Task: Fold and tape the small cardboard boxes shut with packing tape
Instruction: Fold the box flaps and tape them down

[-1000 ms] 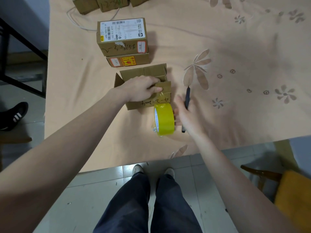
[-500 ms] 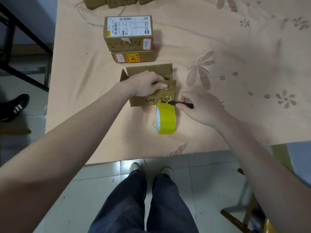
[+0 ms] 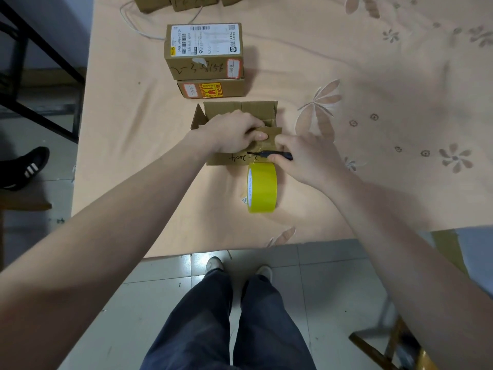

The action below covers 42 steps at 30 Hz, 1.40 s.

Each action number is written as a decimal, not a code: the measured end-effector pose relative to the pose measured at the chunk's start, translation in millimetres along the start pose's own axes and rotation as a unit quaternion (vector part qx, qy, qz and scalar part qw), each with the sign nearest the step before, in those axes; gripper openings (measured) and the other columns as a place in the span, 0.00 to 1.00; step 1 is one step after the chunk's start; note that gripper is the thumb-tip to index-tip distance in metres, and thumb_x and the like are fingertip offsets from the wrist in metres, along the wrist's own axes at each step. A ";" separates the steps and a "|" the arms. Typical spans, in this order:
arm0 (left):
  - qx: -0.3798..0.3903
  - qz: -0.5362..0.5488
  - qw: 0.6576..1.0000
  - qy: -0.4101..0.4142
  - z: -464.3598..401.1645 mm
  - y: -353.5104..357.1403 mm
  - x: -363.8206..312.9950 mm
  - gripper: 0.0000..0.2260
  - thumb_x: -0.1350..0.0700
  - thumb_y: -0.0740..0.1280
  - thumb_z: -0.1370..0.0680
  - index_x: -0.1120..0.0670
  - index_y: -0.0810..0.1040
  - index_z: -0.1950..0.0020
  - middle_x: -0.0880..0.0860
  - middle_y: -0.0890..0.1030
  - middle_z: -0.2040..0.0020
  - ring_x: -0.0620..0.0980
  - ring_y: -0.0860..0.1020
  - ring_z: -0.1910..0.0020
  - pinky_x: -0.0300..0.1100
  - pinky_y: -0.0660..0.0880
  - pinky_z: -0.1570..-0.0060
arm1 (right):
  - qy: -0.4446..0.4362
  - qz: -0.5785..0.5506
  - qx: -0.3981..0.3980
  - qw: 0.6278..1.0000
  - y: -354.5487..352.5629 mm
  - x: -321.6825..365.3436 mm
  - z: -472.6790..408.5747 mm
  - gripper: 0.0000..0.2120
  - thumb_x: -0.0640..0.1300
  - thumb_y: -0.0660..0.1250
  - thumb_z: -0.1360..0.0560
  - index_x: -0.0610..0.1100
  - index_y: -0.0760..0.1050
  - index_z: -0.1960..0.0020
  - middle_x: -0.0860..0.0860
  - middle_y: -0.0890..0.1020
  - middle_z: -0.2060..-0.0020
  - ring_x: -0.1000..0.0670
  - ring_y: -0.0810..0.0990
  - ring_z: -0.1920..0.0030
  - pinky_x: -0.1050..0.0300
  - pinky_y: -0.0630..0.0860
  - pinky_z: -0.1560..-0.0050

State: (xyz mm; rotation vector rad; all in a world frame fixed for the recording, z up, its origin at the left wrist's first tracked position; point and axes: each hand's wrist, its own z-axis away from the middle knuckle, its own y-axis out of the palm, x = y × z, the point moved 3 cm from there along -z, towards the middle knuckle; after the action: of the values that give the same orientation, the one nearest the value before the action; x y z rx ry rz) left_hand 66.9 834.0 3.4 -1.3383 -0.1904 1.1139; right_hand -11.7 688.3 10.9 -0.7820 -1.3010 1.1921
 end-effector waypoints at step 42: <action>-0.067 -0.055 0.994 -0.062 32.3 13.8 12.3 0.15 0.46 0.56 0.19 0.55 0.76 0.47 0.57 0.80 0.47 0.61 0.77 0.47 0.53 0.76 0.50 | 0.318 -0.423 0.110 0.841 65.8 24.0 71.0 0.27 0.55 0.77 0.35 0.40 0.74 0.45 0.49 0.79 0.60 0.52 0.78 0.63 0.66 0.72 0.69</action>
State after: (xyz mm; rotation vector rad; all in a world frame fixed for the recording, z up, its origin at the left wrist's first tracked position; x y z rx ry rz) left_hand 43.9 862.2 -4.3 -1.3613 -0.4325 1.1067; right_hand -97.4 715.3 -32.4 -0.2986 -0.7656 0.2914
